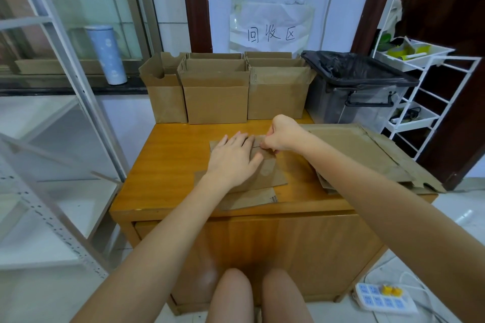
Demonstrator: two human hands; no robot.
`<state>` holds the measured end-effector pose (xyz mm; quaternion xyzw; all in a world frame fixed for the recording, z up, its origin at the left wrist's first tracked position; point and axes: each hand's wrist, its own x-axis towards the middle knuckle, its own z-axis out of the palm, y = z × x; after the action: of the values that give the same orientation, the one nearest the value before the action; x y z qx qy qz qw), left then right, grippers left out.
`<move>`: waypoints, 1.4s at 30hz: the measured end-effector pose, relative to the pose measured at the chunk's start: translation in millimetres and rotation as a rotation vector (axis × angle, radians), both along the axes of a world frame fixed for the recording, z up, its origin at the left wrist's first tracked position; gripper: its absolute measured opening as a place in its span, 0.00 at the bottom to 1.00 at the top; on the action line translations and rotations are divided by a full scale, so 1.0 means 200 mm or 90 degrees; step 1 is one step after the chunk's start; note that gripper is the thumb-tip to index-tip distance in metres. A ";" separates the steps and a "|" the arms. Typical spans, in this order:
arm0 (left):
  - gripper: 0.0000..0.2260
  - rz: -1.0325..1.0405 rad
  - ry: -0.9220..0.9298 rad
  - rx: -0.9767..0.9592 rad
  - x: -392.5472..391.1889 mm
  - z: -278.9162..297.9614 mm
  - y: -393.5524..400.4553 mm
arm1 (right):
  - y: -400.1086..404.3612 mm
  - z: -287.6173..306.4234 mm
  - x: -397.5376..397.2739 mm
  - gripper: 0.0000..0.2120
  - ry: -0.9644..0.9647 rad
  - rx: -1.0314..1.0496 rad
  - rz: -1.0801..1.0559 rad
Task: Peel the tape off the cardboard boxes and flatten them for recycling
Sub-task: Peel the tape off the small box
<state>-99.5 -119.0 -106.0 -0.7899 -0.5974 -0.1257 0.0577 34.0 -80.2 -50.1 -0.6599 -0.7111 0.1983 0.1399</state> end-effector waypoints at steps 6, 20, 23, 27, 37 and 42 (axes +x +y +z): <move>0.24 0.008 -0.001 0.030 -0.01 0.00 -0.01 | -0.04 0.01 -0.02 0.05 -0.062 0.086 -0.026; 0.23 -0.009 -0.001 0.020 0.01 0.01 -0.01 | 0.06 -0.03 0.09 0.22 -0.007 0.025 0.069; 0.22 -0.006 0.007 0.031 0.01 0.01 -0.01 | 0.08 0.00 0.07 0.16 0.004 -0.004 0.109; 0.22 -0.015 0.009 0.042 0.00 0.00 -0.01 | 0.11 0.05 0.04 0.11 -0.008 -0.033 0.131; 0.23 -0.028 0.028 0.041 -0.01 0.01 0.00 | 0.11 0.09 -0.04 0.07 -0.242 0.025 0.192; 0.27 -0.049 0.029 0.050 -0.03 0.01 -0.01 | 0.13 0.02 0.01 0.09 -0.223 0.048 0.198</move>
<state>-105.8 -121.1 -104.6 -0.8119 -0.5600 -0.1333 0.0972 35.4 -53.5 -46.3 -0.5607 -0.8247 0.0731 0.0068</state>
